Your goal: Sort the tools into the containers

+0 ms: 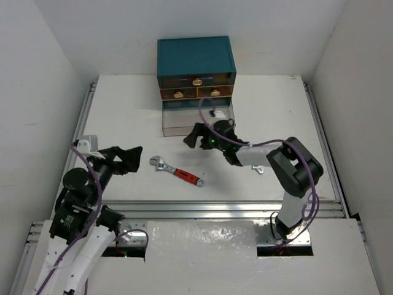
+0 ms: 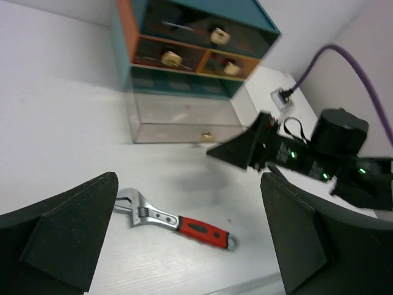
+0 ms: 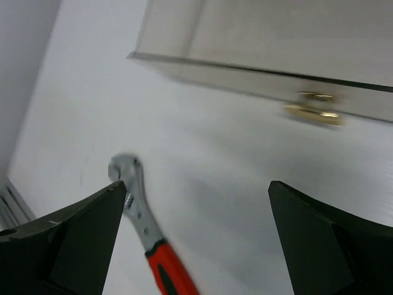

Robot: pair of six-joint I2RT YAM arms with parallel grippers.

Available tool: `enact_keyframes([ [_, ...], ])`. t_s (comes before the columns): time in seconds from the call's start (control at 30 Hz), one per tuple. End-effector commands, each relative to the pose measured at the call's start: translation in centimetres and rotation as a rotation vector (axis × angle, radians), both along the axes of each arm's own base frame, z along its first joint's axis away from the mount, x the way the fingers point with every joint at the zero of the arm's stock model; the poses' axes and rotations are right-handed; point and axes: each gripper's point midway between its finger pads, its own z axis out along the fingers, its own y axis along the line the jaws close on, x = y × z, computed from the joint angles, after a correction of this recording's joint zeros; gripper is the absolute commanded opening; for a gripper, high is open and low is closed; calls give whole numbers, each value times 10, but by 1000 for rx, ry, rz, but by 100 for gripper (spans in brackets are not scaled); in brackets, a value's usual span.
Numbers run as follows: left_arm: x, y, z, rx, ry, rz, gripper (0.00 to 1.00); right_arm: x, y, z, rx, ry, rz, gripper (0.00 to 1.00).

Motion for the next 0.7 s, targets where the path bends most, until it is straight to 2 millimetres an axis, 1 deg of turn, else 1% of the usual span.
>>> enact_keyframes([
  [0.0,-3,38,23,-53,-57,214,100,-46,25,-6,-415,-83,335,99],
  [0.03,-4,47,25,-85,-56,270,100,-60,37,-8,-484,-128,454,99],
  [0.07,-7,56,22,-95,-41,322,100,-67,42,-21,-538,-113,524,99],
  [0.1,-10,70,24,-121,-43,404,100,-77,54,-18,-595,-97,606,99],
  [0.13,-14,77,25,-135,-55,437,100,-78,55,-39,-694,-101,684,99],
  [0.17,-17,80,26,-142,-66,449,100,-70,72,-28,-722,-152,707,99],
  [0.2,-18,81,27,-146,-78,448,100,-82,75,-38,-777,-135,770,98],
  [0.23,-22,81,31,-154,-102,439,100,-80,80,-42,-820,-164,817,98],
  [0.27,-22,79,31,-155,-114,429,100,-74,91,-47,-848,-178,830,97],
  [0.3,-22,77,33,-151,-121,413,100,-81,92,-55,-884,-157,864,95],
  [0.33,-22,75,32,-151,-120,405,100,-79,95,-58,-910,-163,885,94],
  [0.37,-22,73,32,-144,-119,393,100,-78,100,-65,-945,-154,906,91],
  [0.4,-21,72,32,-141,-117,385,100,-78,103,-70,-958,-152,922,90],
  [0.43,-19,70,31,-136,-111,376,100,-70,109,-67,-974,-176,918,89],
  [0.47,-18,67,31,-132,-111,362,100,-73,106,-73,-988,-154,939,88],
  [0.5,-16,66,30,-125,-105,358,100,-74,105,-85,-999,-134,958,86],
  [0.53,-16,65,30,-123,-105,353,100,-72,109,-84,-997,-137,963,85],
  [0.57,-15,64,30,-121,-103,347,100,-80,106,-90,-993,-103,1001,81],
  [0.6,-15,64,30,-118,-104,344,100,-85,105,-99,-990,-75,1026,76],
  [0.63,-15,63,31,-118,-106,341,100,-89,103,-102,-990,-53,1040,58],
  [0.67,-15,63,30,-119,-108,338,100,-94,100,-105,-993,-21,1061,51],
])
